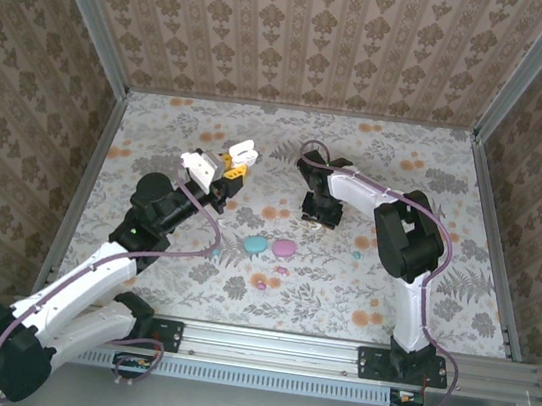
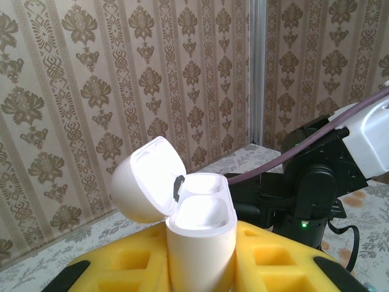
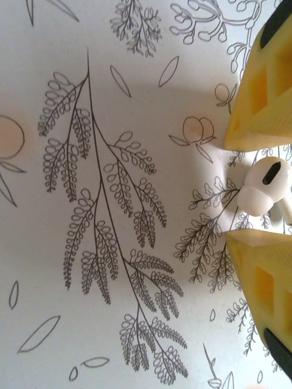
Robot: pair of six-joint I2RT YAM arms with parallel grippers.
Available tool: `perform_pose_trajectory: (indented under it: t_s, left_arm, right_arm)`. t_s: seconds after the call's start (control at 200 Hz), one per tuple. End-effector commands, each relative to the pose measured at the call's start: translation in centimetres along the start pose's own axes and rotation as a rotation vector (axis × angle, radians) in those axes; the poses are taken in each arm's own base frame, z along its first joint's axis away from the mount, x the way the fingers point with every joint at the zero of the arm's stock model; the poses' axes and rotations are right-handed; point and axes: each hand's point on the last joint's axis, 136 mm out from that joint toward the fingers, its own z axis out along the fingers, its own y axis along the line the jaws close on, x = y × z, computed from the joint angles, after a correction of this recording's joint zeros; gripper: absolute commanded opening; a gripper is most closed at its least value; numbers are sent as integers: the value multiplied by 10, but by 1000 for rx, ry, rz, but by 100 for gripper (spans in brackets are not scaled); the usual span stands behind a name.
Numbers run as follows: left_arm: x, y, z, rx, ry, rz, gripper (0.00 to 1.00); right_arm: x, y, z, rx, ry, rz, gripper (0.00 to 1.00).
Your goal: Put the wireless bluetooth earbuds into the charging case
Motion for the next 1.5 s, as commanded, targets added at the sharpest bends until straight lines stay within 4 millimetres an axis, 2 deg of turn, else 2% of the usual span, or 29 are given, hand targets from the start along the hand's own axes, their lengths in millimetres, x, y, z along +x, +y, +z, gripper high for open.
perform_pose_trajectory:
  t_s: [0.0, 0.125, 0.245, 0.655, 0.73, 0.855, 0.965, 1.16, 1.315, 1.495]
  left_arm:
    - [-21, -3, -1, 13, -56, 3, 26]
    - [-21, -4, 0, 17, -56, 3, 26]
    - [-21, -4, -1, 15, -55, 2, 26]
    - [-19, -3, 0, 15, -50, 0, 26]
    - [-16, -4, 2, 18, -43, -7, 26]
    - [-11, -5, 5, 29, -30, -16, 26]
    - [-4, -6, 11, 45, -10, -32, 26]
    - [11, -12, 23, 73, 24, -60, 26]
    - [26, -14, 31, 81, 58, -76, 26]
    - [41, -18, 41, 102, 91, -96, 26]
  right_arm:
    - [17, -18, -2, 62, 39, -6, 43]
    - [18, -12, -3, 49, 41, -7, 43]
    - [22, -8, 6, 32, 69, 2, 40]
    - [23, -8, 19, 21, 68, 8, 30]
    - [21, -7, 19, 14, 53, -8, 27]
    - [15, -6, 13, 2, 22, -48, 28]
    - [5, -5, 0, -22, -42, -91, 28]
    - [-14, -8, -40, -55, -192, -189, 28]
    - [-26, -8, -78, -96, -321, -267, 28]
    - [-36, -12, -134, -166, -503, -318, 28]
